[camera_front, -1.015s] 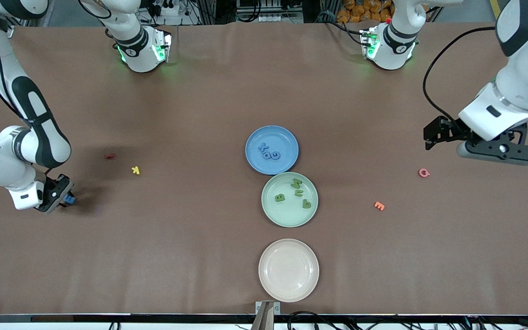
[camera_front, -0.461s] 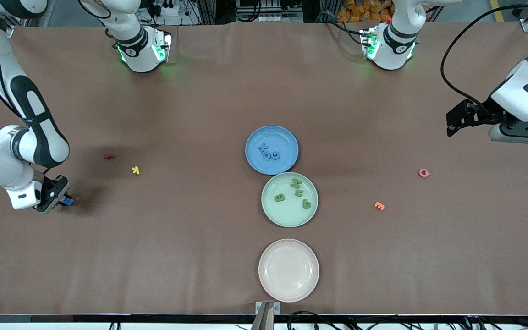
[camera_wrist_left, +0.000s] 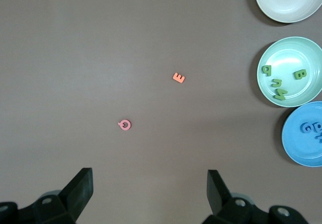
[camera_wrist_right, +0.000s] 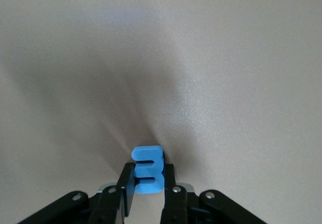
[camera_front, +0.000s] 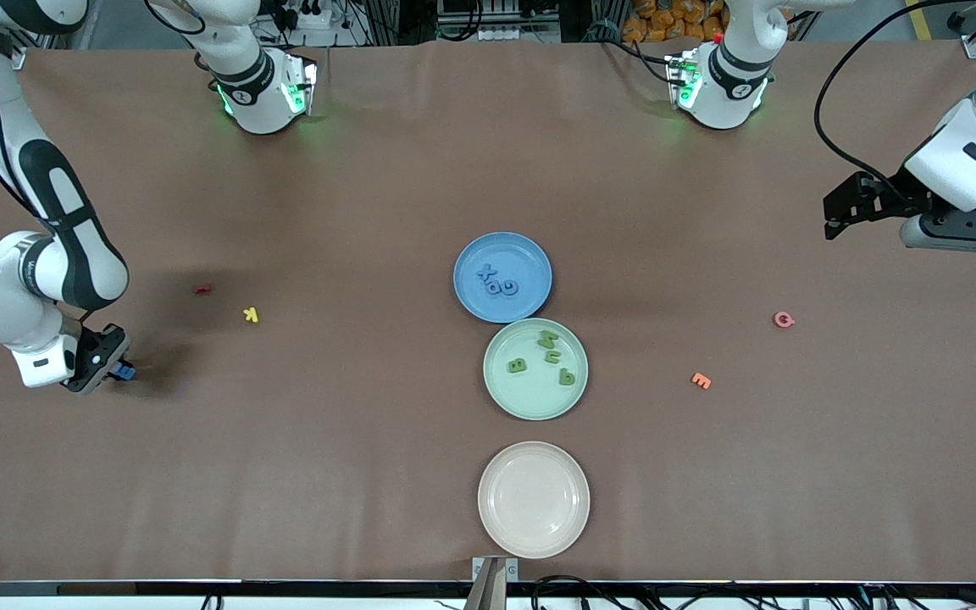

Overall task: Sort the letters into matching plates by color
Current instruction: 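Lift blue 3 and carry it toward the blue plate with the right gripper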

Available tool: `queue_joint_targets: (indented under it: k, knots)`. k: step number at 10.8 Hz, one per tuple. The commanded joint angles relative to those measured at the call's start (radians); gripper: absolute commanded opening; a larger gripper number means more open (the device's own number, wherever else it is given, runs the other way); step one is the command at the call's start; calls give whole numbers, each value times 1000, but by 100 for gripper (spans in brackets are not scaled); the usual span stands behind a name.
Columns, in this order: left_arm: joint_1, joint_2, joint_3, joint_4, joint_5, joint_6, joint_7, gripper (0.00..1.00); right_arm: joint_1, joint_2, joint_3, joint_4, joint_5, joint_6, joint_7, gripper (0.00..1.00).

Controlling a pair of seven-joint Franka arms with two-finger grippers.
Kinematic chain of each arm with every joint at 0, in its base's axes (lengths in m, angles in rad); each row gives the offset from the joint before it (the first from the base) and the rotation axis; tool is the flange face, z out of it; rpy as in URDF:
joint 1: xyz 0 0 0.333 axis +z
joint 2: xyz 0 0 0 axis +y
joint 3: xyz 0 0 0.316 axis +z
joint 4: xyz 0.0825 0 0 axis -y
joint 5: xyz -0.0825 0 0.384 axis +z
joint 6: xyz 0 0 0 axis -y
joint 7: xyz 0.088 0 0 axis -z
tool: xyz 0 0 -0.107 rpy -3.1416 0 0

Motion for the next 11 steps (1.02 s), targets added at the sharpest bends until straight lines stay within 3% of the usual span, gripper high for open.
queue_joint_targets:
  k: [1,3,5,11]
  knots:
    - [4,-42,-1,-46,12,19,-7,100,-14,-22,27,-6,3,-7,90,23]
    - [4,-62,-1,-101,12,58,-9,100,-8,-37,50,-6,3,-33,202,23]
    - [4,-137,2,-215,12,128,-28,100,4,-56,67,-4,3,-80,307,23]
    - [4,-146,36,-174,24,119,-39,100,195,-165,75,-4,7,-257,854,23]
